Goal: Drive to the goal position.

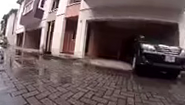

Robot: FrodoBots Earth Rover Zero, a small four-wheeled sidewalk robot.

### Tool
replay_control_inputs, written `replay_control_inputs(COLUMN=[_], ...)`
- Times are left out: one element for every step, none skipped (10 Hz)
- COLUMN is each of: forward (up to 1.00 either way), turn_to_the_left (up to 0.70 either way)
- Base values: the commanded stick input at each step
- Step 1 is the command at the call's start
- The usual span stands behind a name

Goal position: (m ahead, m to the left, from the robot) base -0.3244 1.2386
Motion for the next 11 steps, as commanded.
replay_control_inputs(forward=[0.0, 0.0, 0.0, 0.0, 0.0, 0.0, 0.0, 0.0, 0.0, 0.0, 0.0], turn_to_the_left=[-0.5, -0.48, 0.0, 0.0, 0.0, 0.0, 0.0, 0.0, -0.5, -0.5, -0.5])
